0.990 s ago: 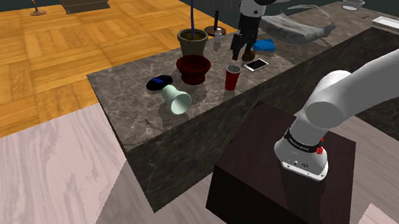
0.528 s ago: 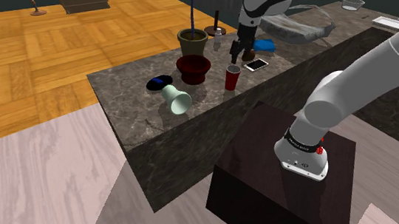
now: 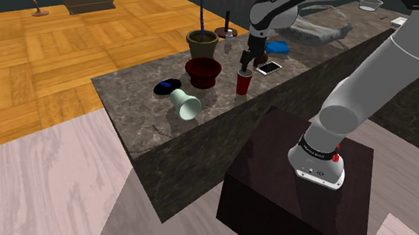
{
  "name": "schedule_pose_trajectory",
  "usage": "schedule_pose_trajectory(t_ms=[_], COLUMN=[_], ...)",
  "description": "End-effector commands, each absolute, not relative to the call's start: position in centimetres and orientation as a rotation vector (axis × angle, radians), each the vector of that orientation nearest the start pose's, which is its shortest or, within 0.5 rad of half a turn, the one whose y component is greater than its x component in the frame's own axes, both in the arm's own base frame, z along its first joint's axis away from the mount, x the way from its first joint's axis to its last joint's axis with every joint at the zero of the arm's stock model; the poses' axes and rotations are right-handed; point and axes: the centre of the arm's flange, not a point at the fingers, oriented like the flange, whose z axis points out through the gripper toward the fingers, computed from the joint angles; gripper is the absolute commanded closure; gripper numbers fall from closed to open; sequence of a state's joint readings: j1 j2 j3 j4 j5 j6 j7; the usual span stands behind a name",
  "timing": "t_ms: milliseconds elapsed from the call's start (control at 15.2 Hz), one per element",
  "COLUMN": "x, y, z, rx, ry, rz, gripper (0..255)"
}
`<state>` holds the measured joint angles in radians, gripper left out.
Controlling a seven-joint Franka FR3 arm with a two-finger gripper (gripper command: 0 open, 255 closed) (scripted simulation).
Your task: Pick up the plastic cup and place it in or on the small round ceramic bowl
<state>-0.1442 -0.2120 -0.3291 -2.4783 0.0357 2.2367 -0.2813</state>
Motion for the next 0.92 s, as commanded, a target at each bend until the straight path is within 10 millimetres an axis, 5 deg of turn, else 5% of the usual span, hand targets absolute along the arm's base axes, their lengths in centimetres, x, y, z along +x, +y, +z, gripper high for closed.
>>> schedule_pose_trajectory(t_ms=[0,726,792,858], x=[39.9,39.9,39.9,39.9], y=[-20.2,-20.1,-20.1,-20.1], z=[35.1,33.8,33.8,33.8], rx=[-3.022,-3.022,-3.022,-3.022], ry=[0.313,0.313,0.313,0.313], rz=[0.004,0.004,0.004,0.004], gripper=[0,0,255,255])
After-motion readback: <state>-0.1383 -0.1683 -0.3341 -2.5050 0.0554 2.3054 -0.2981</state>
